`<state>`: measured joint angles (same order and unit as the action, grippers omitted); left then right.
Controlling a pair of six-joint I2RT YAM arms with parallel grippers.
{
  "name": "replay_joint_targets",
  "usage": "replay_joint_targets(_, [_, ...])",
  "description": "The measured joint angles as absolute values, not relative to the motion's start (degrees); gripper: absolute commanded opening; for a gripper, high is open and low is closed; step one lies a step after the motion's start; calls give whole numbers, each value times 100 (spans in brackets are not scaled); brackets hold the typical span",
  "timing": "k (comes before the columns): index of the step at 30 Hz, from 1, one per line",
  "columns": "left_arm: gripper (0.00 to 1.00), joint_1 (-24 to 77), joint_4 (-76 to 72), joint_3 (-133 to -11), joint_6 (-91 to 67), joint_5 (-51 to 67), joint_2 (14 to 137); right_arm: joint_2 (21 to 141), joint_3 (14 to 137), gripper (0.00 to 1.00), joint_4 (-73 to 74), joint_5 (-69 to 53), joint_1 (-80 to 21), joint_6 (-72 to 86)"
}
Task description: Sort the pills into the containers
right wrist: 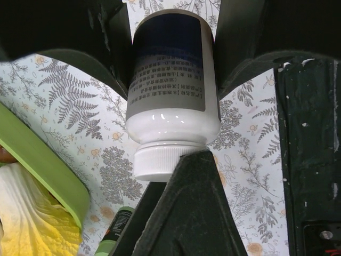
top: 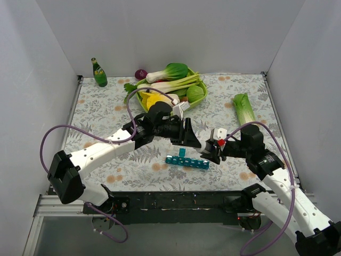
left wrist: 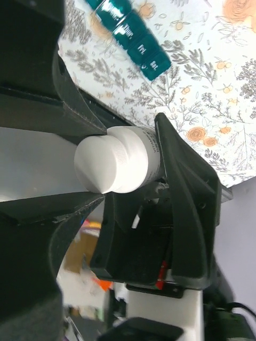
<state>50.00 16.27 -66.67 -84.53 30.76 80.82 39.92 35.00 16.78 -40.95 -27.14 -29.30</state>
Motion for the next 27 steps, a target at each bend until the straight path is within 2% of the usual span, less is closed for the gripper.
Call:
replay_joint_targets(6, [27, 5013, 1723, -6591, -6506, 3649, 7784, 3957, 3234, 1, 1184, -4783, -2731, -1892])
replay_joint_targets(14, [35, 5135, 2283, -6508, -3909, 4313, 7275, 3977, 2213, 1, -1455, -6112, -2832, 978])
replay_joint_targets(16, [49, 5133, 2486, -6589, -3566, 4423, 7380, 4014, 1955, 1, -2051, -6200, -2814, 1704])
replay_joint_targets(17, [75, 5133, 2541, -6595, -3439, 4440, 7406, 4032, 1844, 1, -2270, -6237, -2801, 2032])
replay_joint_targets(19, [95, 5120, 2580, -6595, -3269, 4449, 7373, 4062, 1708, 1, -2508, -6320, -2746, 2602])
replay_joint_targets(20, [98, 5103, 2528, -6587, -3260, 4451, 7328, 4084, 1675, 1, -2506, -6316, -2714, 2762])
replay_joint_targets(27, [98, 4630, 1179, -5804, -4550, 4504, 5935, 4012, 1710, 1, -1892, -6296, -2626, 2508])
